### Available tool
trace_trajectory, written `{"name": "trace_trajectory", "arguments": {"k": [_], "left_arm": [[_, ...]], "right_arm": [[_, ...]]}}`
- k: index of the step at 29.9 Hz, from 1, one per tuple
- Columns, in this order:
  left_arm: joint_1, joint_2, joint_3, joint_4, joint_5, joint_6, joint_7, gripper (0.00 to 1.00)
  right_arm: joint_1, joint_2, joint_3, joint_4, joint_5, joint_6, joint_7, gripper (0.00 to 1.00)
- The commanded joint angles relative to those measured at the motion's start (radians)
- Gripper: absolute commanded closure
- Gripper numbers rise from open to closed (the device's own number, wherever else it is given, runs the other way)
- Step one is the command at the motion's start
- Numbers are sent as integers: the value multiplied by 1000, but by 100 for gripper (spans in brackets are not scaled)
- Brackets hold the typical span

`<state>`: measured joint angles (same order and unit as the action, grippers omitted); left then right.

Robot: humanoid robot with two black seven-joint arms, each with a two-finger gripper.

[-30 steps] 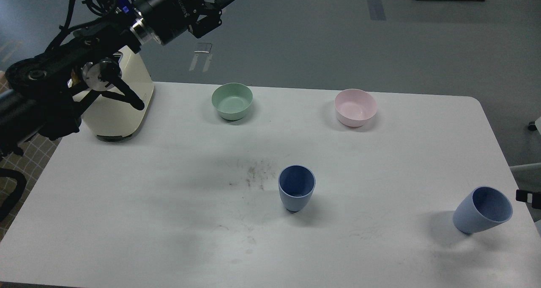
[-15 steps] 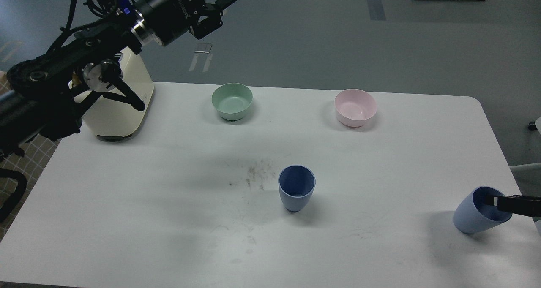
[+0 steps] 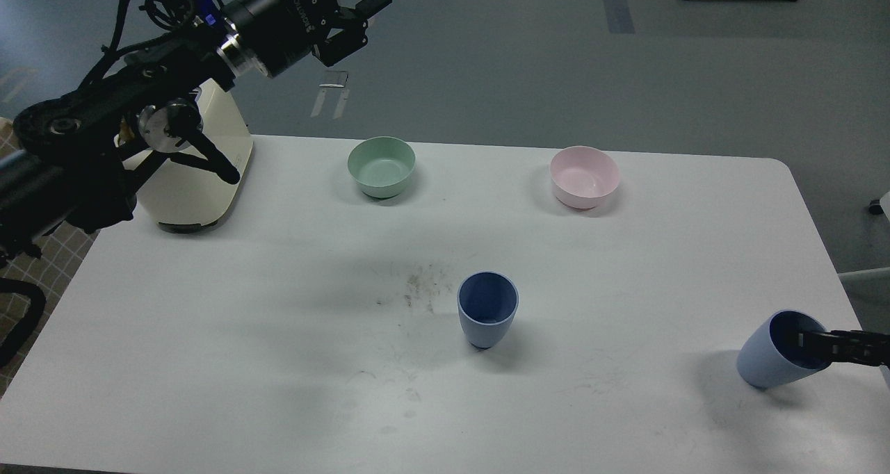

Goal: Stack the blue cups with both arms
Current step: 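Grasp the other blue cup with the right gripper and lift it, then carry the cup over the center cup and lower it inside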

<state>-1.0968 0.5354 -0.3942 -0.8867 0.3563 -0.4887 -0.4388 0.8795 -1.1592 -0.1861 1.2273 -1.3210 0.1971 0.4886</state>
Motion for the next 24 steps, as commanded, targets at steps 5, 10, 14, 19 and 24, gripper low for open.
{"name": "trace_trajectory", "arguments": {"k": [5, 10, 14, 19, 24], "left_arm": [[0, 0, 0, 0, 0, 0, 0, 2], [-2, 0, 0, 0, 0, 0, 0, 2], [-2, -3, 0, 0, 0, 0, 0, 2], [-2, -2, 0, 2, 1, 0, 0, 2], [-2, -3, 0, 21, 1, 0, 0, 2]], "right_arm": [[41, -57, 8, 61, -1, 5, 0, 100], [203, -160, 11, 190, -41, 27, 0, 100], [410, -182, 13, 235, -130, 134, 0, 100], [557, -82, 10, 221, -124, 202, 0, 100], [659, 128, -3, 101, -121, 239, 0, 100]]}}
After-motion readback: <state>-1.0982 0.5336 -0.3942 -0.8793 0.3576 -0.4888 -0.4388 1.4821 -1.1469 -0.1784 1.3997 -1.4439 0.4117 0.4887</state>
